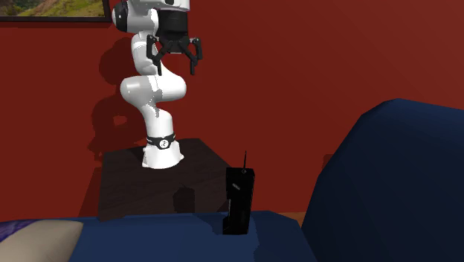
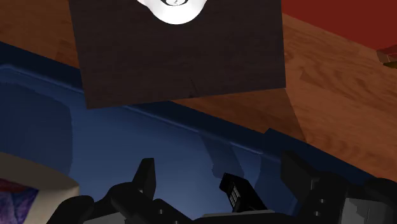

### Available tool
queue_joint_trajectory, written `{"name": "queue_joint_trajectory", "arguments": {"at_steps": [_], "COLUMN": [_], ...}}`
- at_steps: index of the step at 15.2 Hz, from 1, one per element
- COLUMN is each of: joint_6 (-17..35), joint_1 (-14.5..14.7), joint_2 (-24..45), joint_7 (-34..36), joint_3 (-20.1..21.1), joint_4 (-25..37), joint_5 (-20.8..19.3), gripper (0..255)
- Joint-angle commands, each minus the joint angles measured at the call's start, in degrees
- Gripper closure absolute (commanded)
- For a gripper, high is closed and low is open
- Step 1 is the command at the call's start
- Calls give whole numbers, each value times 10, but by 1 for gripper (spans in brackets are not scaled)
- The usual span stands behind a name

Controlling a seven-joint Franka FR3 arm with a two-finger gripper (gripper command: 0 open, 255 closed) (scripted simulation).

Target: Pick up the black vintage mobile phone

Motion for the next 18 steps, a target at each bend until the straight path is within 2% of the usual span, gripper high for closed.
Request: {"name": "queue_joint_trajectory", "arguments": {"at_steps": [1, 9, 18], "joint_6": [0, 158, 309], "joint_1": [0, 39, 80], "joint_2": [0, 139, 325], "joint_7": [0, -143, -293], "joint_3": [0, -30, -41], "joint_4": [0, -16, 24], "joint_5": [0, -27, -34], "gripper": [0, 0, 0]}}
